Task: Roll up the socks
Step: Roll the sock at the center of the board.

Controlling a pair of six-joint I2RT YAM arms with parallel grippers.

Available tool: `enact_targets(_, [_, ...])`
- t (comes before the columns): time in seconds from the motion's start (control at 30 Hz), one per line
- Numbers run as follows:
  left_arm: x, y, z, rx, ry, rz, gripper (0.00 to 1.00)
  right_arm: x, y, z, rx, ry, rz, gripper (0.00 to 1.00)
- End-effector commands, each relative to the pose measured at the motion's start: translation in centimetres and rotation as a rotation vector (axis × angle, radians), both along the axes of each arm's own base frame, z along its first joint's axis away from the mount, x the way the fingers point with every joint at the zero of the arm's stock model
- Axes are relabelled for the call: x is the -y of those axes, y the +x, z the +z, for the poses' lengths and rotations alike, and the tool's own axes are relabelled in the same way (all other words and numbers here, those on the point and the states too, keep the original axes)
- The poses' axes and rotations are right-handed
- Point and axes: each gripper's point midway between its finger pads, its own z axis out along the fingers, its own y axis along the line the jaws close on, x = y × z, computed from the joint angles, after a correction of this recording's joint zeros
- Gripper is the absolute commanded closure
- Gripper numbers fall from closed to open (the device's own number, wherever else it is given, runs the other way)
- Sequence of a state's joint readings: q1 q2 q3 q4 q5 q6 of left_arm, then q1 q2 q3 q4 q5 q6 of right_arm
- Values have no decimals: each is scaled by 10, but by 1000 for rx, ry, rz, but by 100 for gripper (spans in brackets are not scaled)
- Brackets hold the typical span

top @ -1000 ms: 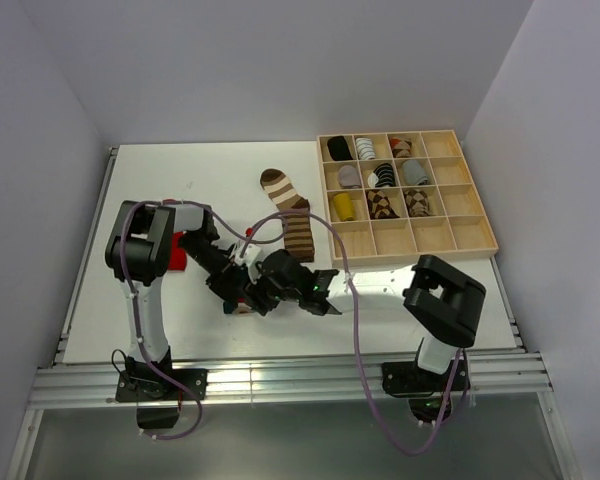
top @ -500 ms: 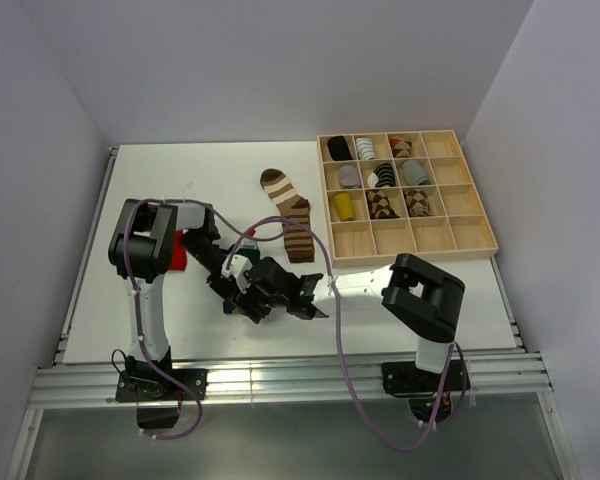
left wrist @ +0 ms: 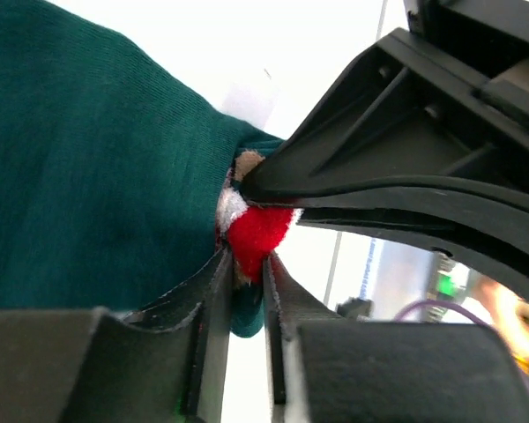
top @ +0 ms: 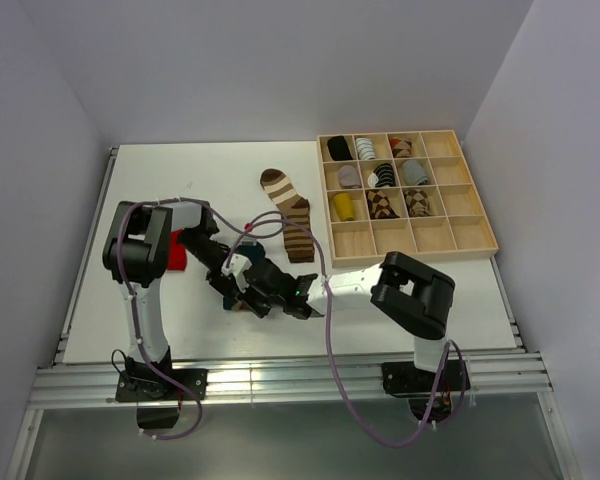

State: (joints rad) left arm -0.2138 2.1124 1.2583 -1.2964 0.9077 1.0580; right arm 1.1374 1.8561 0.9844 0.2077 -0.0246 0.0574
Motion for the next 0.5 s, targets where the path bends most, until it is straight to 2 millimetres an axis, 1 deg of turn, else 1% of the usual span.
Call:
enact_targets(0.0, [5,26,18,183,-27,52,75,-4,7,-3,-79,6,-42,93])
enact_targets(0.03, [6,31,27,233,-34,65,75,-3,7,-3,-95,6,-42,93])
enact_targets(0.07, [7,39,29,282,-42,77,75,1,6,-5,-127,1,-50,93])
enact_targets(0.1, [6,41,31,286,-29,108,74,1,2,-5,-158,11,-41,94])
enact_targets(0.13, [6,46,39,326,-31,127,74,2,1,-5,-183,15,-40,94])
enact_targets(0.2, [5,57,41,366,-28,186,75,7,-1,-8,-254,28,-44,95])
enact_targets(0.23, [5,64,49,412,-28,215,75,8,-3,-7,-285,38,-38,95])
enact_targets(0.27, [0,65,48,421,-17,245,75,8,-7,-6,-323,54,-30,95])
enact_targets(0.3, [0,74,57,483,-32,277,75,10,-7,-3,-375,79,-15,95])
enact_targets(0.33, [-3,80,60,512,-28,308,75,12,-6,-2,-404,92,-20,95])
enact_targets(0.4, [-13,82,57,553,9,368,76,13,-5,2,-488,116,-26,95])
enact_targets(0.43, [-15,93,71,664,0,391,76,17,-1,1,-550,125,-24,95])
enact_targets(0.47, [-19,89,66,685,15,413,77,23,0,-3,-599,109,-50,95])
